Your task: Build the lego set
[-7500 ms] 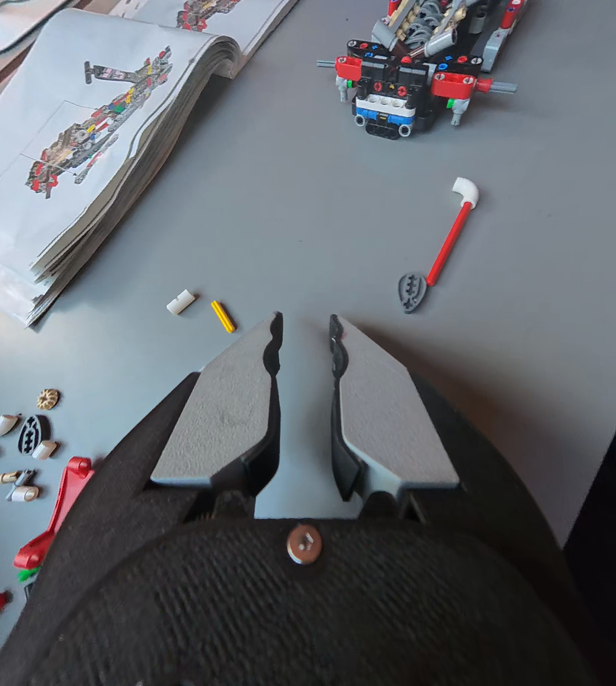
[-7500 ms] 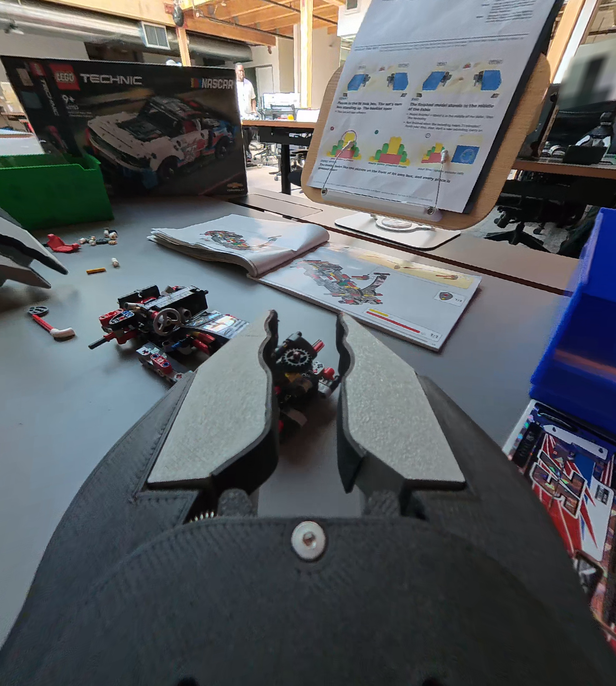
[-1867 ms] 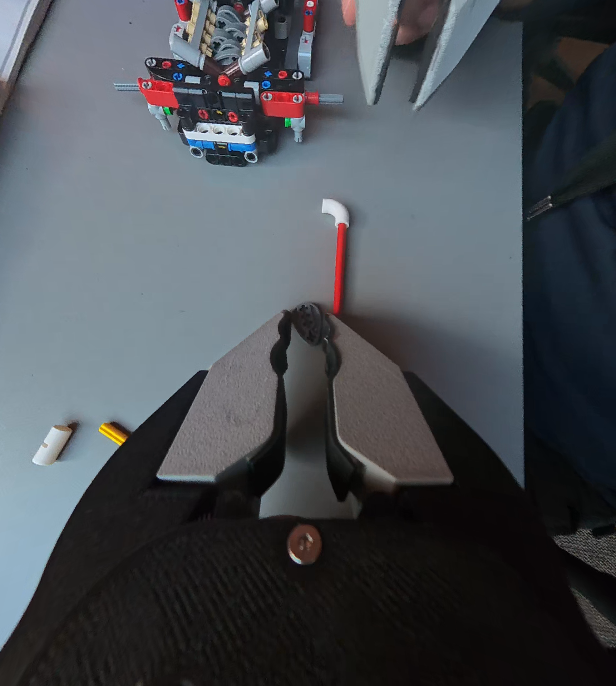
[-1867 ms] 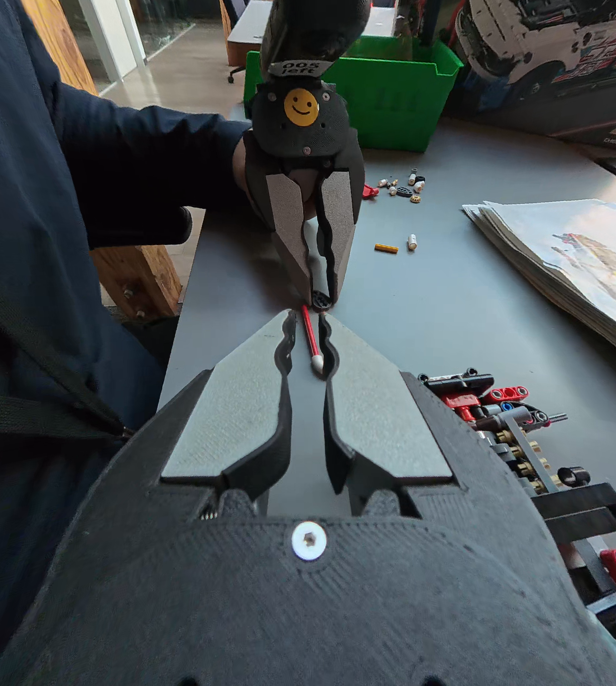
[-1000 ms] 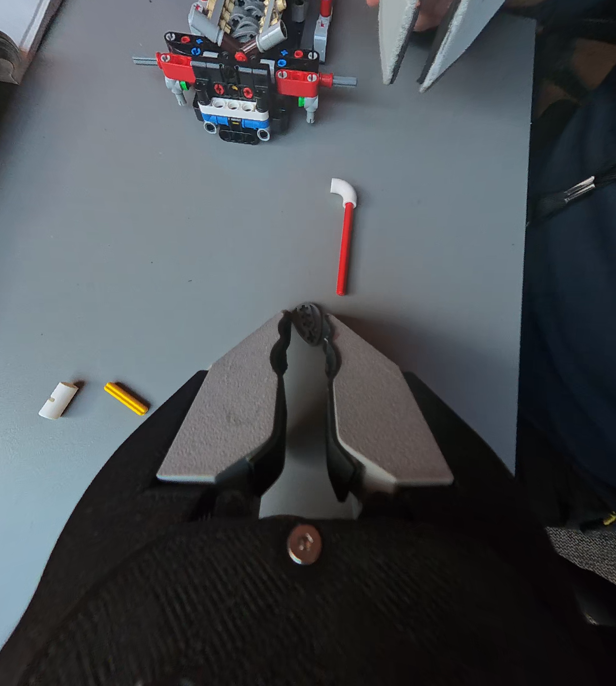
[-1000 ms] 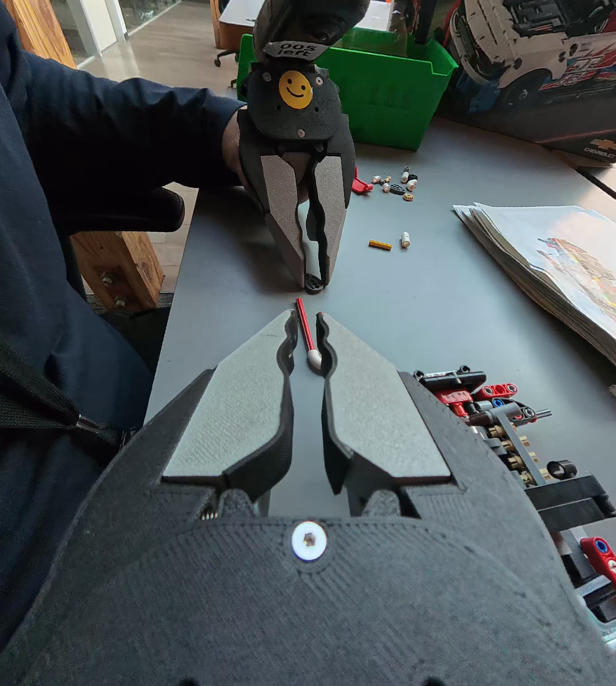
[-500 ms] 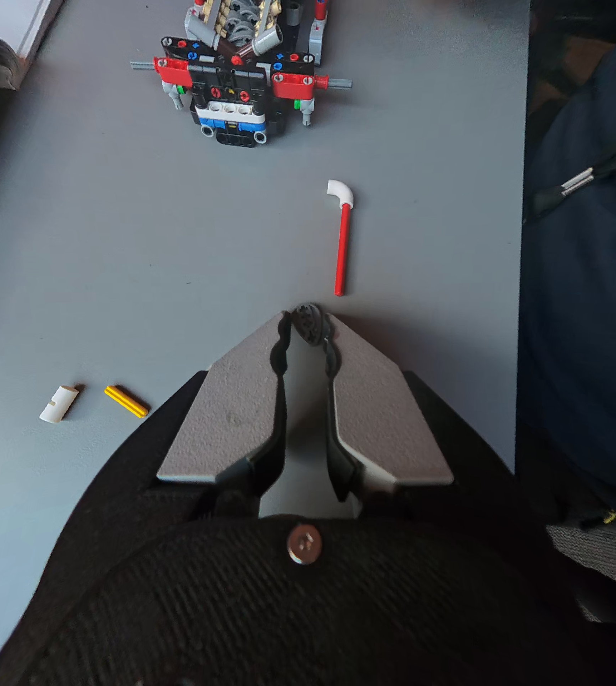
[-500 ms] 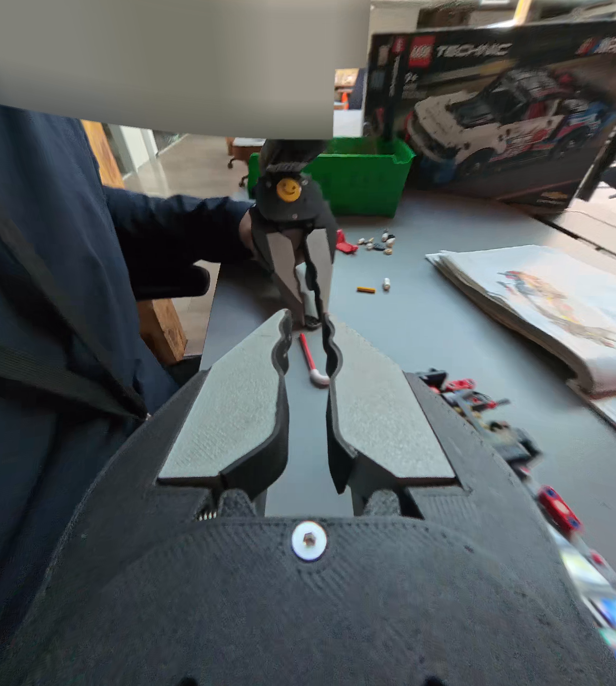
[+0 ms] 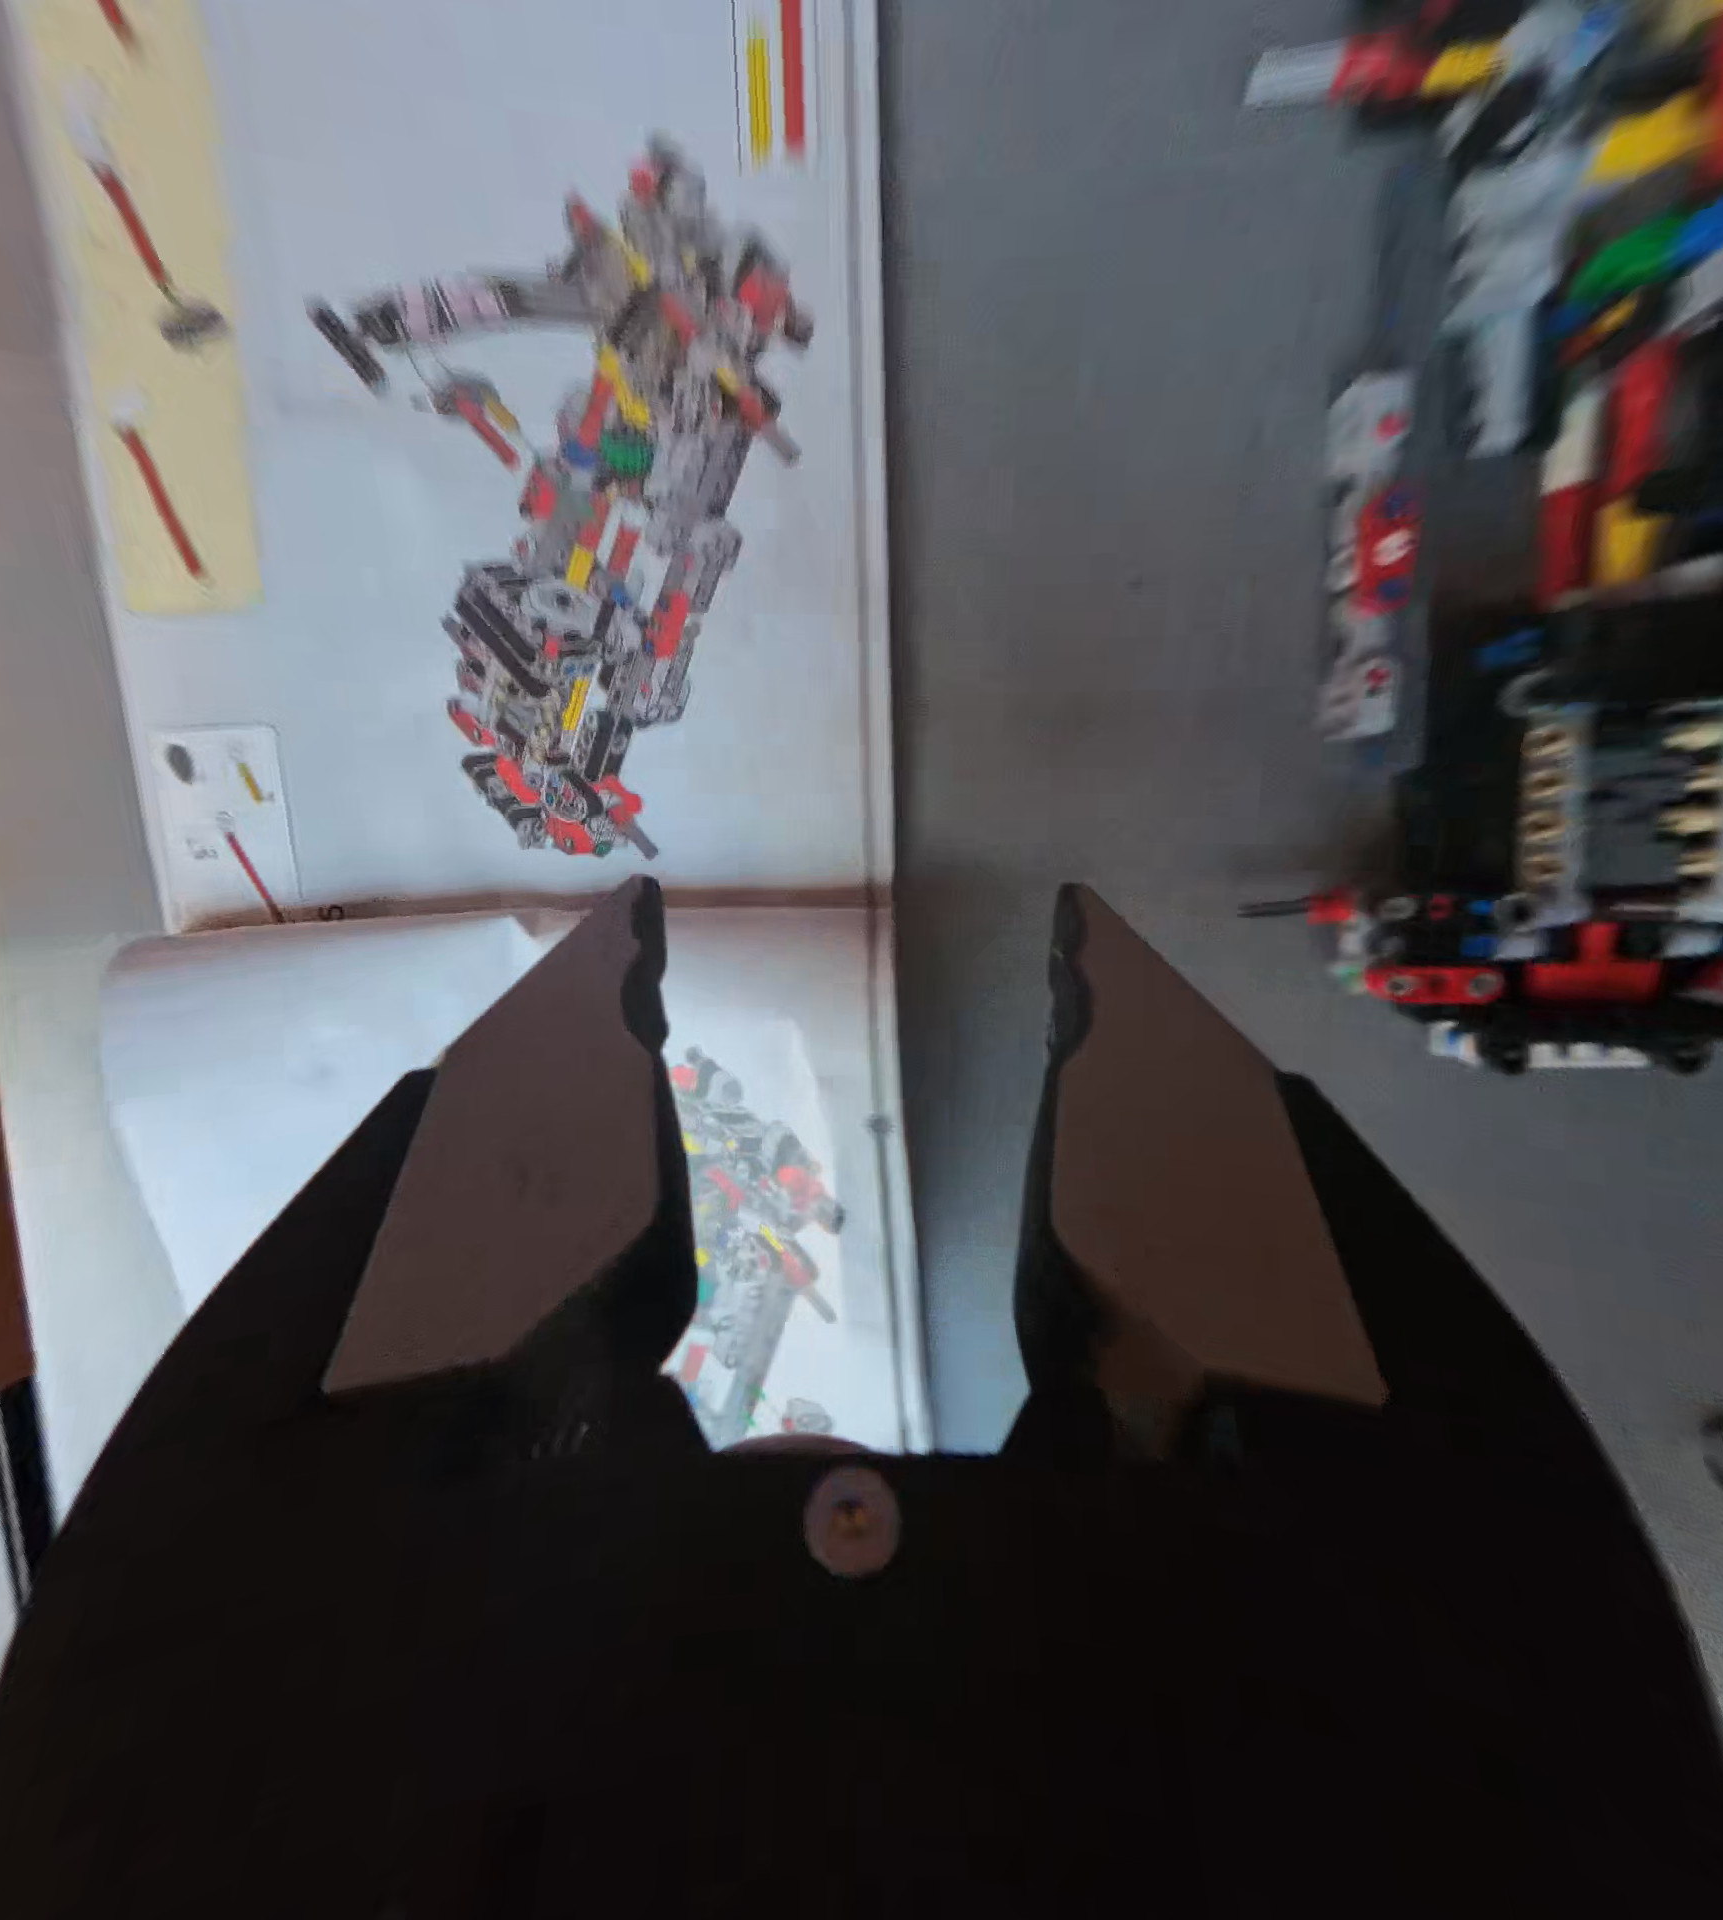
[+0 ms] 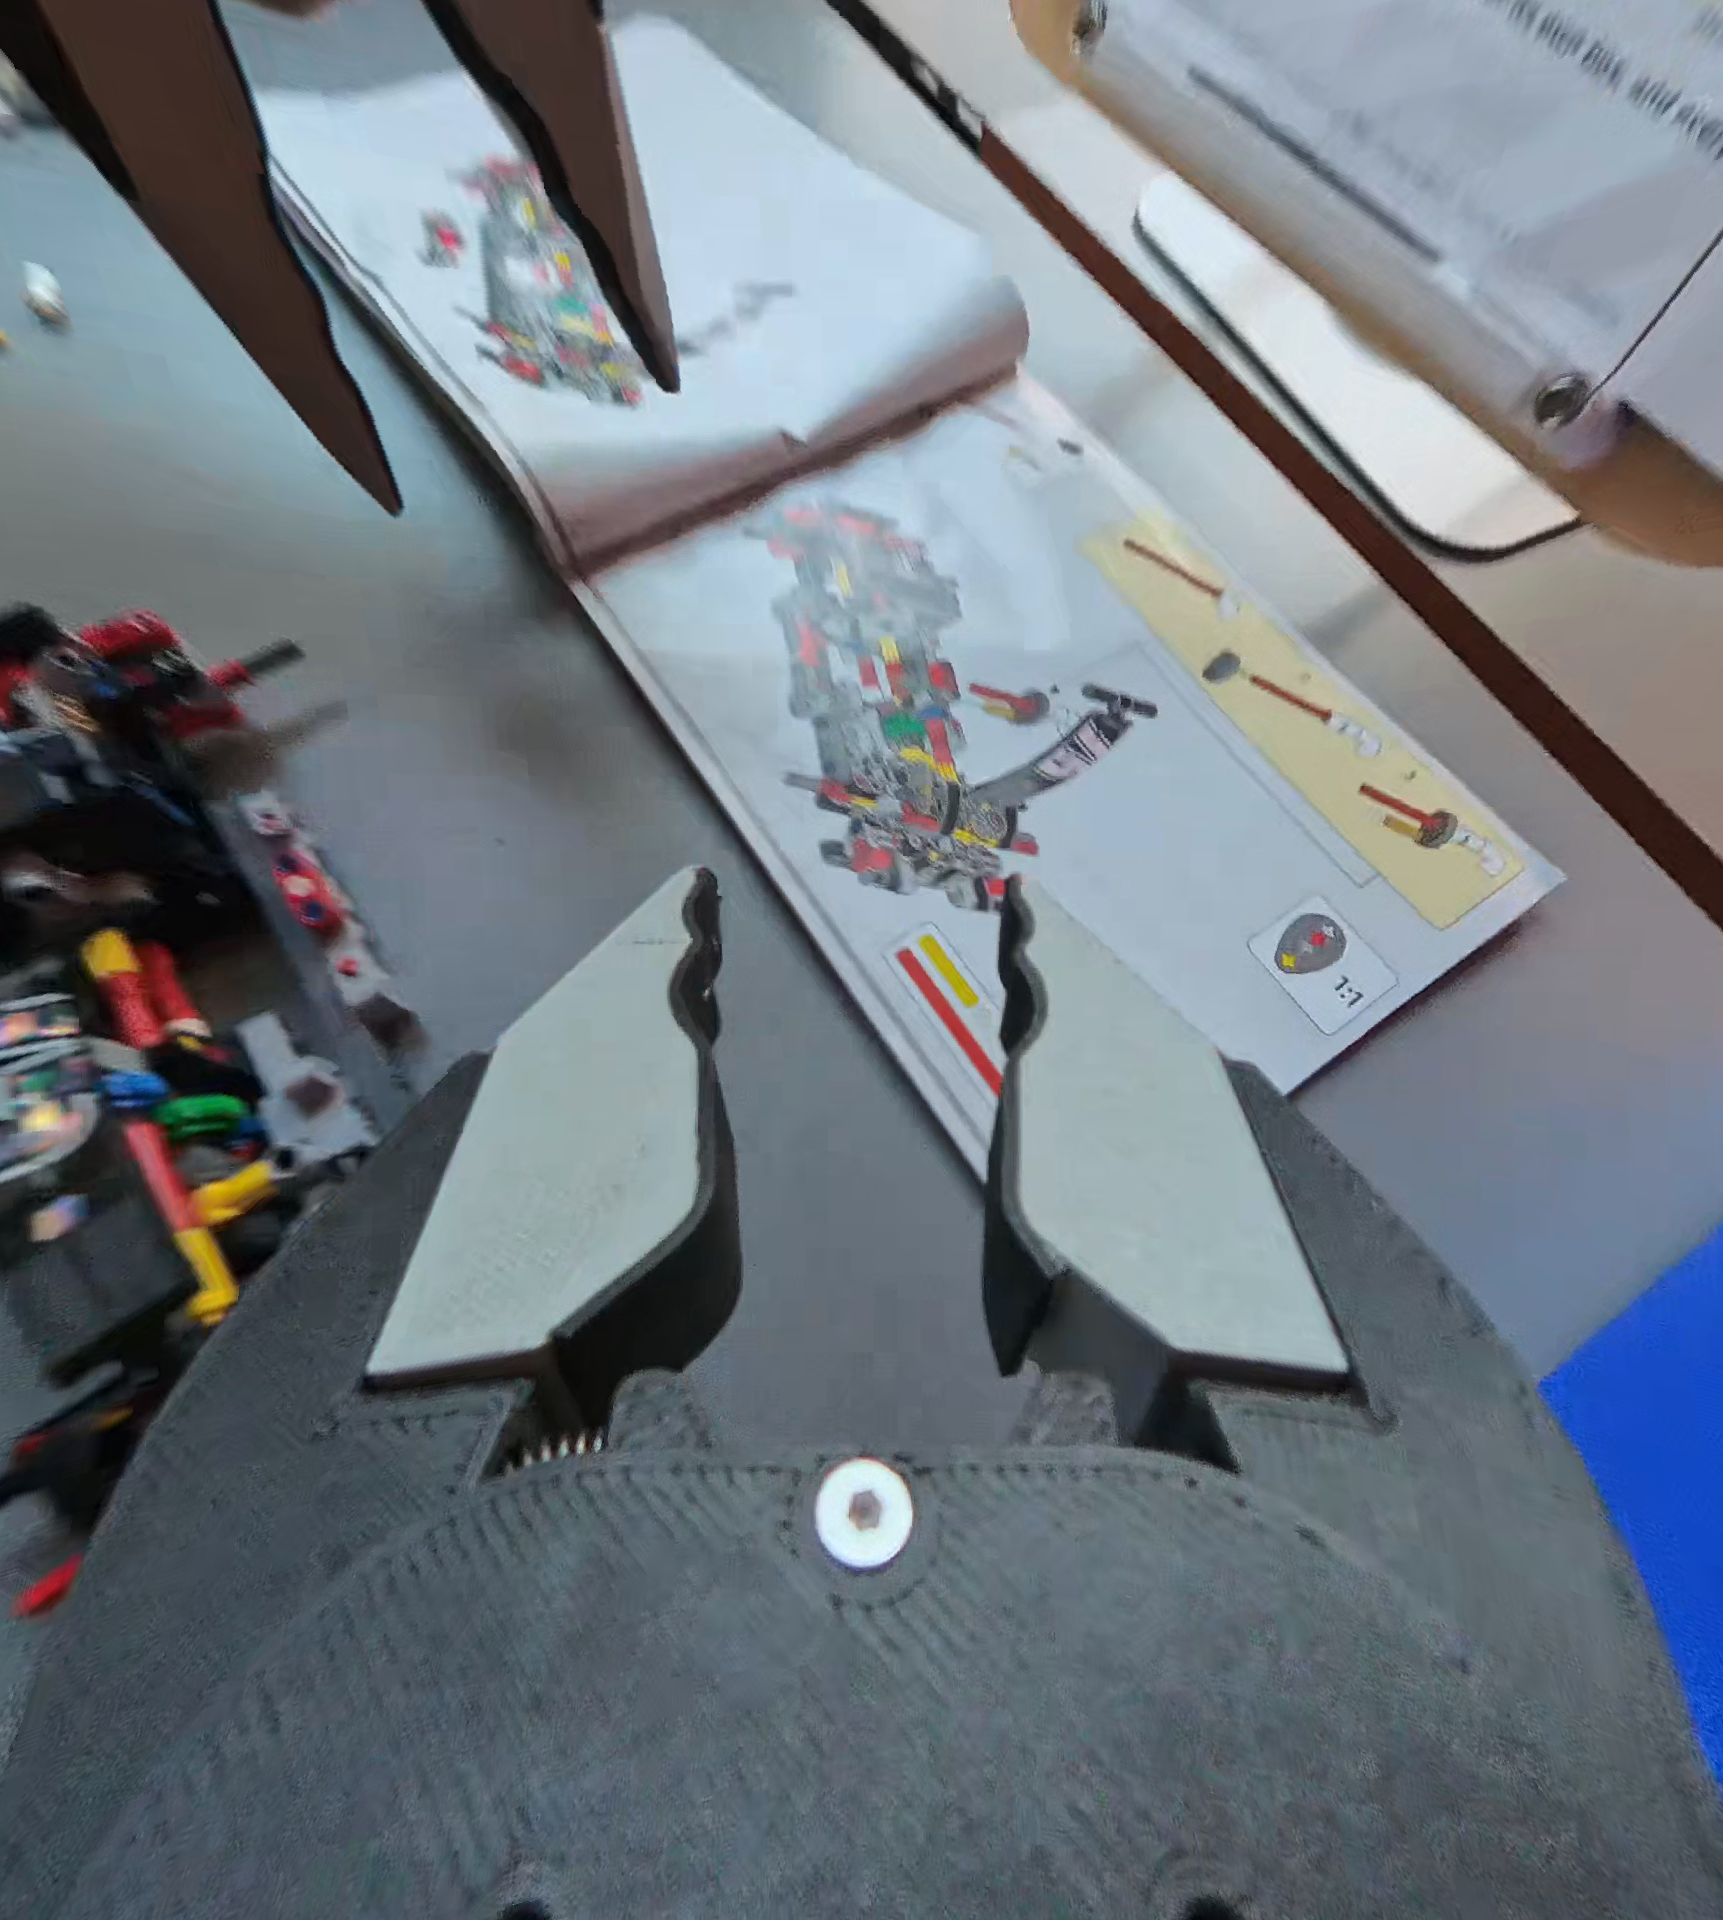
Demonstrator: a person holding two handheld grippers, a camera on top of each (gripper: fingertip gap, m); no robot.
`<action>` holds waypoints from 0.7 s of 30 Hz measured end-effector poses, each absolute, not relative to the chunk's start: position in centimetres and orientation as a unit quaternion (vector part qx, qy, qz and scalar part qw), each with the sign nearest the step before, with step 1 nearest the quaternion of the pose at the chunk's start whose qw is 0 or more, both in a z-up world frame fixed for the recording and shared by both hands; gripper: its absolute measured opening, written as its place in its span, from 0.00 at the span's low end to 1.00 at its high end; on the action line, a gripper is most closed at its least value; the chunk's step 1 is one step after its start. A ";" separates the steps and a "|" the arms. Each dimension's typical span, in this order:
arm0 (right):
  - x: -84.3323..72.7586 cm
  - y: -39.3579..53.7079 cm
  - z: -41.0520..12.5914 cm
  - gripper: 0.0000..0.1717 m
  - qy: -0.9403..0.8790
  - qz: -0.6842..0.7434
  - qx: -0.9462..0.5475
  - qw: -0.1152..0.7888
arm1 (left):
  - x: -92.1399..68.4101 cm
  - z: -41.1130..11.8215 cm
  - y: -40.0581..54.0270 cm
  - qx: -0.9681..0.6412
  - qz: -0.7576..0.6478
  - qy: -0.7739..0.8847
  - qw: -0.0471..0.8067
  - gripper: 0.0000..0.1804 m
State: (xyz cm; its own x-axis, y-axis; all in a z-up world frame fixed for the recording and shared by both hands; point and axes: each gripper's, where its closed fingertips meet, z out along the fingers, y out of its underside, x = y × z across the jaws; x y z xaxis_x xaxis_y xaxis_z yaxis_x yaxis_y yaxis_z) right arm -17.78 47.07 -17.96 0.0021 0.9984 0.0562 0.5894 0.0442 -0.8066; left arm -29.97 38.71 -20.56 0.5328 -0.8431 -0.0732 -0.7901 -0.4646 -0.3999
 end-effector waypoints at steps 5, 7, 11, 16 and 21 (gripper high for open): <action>-17.7 49.5 -23.5 0.33 -0.674 0.239 -0.636 0.290 | -33.0 -24.3 39.6 -0.836 -0.012 0.535 0.116 0.34; -17.5 49.5 -24.9 0.31 -0.681 0.238 -0.637 0.271 | -33.1 -24.3 39.3 -0.822 -0.010 0.557 0.117 0.29; -17.4 46.1 -24.6 0.13 -0.690 0.316 -0.609 0.230 | -32.6 -24.4 36.8 -0.826 -0.076 0.543 0.134 0.18; -17.8 42.6 -24.4 0.09 -0.693 0.386 -0.581 0.183 | -33.0 -24.3 34.0 -0.840 -0.121 0.505 0.155 0.18; -17.8 41.1 -24.5 0.02 -0.717 0.388 -0.554 0.169 | -33.0 -24.3 31.8 -0.839 -0.109 0.508 0.160 0.17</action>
State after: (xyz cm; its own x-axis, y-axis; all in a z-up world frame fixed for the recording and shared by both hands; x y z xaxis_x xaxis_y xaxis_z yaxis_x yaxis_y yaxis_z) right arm -17.85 41.09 -24.52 -0.3298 0.9253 -0.1874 0.6637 0.0861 -0.7430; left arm -32.96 31.84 -24.27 0.4600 -0.8877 0.0195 -0.8182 -0.4324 -0.3789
